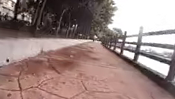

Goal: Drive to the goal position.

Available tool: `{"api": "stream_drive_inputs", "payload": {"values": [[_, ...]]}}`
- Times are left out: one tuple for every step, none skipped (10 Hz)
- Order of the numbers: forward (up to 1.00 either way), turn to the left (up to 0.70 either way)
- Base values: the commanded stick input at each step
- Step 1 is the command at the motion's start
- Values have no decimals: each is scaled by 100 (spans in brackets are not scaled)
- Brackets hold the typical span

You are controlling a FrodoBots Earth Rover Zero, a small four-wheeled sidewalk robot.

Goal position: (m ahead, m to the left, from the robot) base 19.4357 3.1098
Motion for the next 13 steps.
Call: {"api": "stream_drive_inputs", "payload": {"values": [[50, 0], [50, 0], [50, 0], [50, 0], [50, 0], [50, 0], [50, 0], [50, 0], [50, 0], [50, 0], [50, 0], [50, 0], [50, 0]]}}
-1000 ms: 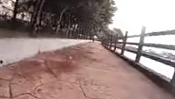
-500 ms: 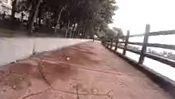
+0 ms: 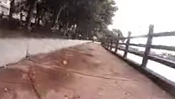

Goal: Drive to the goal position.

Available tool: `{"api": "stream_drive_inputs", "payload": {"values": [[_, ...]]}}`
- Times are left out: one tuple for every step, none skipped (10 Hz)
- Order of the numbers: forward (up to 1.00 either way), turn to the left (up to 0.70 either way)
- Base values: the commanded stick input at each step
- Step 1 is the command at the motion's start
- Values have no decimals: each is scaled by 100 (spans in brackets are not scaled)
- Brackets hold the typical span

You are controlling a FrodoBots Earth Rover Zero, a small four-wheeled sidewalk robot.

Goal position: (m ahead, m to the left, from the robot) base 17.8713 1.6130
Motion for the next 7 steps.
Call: {"api": "stream_drive_inputs", "payload": {"values": [[50, 0], [50, 0], [50, 0], [50, 0], [50, 0], [50, 0], [50, 0]]}}
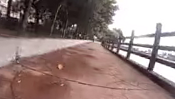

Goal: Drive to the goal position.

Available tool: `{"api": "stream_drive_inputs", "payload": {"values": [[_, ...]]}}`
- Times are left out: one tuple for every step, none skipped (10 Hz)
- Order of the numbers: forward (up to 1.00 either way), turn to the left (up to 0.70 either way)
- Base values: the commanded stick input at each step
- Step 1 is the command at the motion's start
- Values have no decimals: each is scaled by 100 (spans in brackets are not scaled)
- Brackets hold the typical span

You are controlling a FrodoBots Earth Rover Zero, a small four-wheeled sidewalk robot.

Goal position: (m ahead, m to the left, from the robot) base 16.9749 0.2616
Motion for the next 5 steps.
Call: {"api": "stream_drive_inputs", "payload": {"values": [[50, 0], [50, 0], [50, 0], [50, 0], [50, 0]]}}
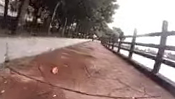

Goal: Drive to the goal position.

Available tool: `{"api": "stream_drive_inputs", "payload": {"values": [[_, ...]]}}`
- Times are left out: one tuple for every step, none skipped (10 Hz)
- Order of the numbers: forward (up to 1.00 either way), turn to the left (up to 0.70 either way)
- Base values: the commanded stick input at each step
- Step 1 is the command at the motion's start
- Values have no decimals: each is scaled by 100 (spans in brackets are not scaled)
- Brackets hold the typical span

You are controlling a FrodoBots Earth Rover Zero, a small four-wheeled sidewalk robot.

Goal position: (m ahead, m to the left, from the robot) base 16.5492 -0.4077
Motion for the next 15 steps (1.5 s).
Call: {"api": "stream_drive_inputs", "payload": {"values": [[50, 0], [50, 0], [50, 0], [50, 0], [50, 0], [50, 0], [50, 0], [50, 0], [50, 0], [50, 0], [50, 0], [50, 0], [50, 0], [50, 0], [50, 0]]}}
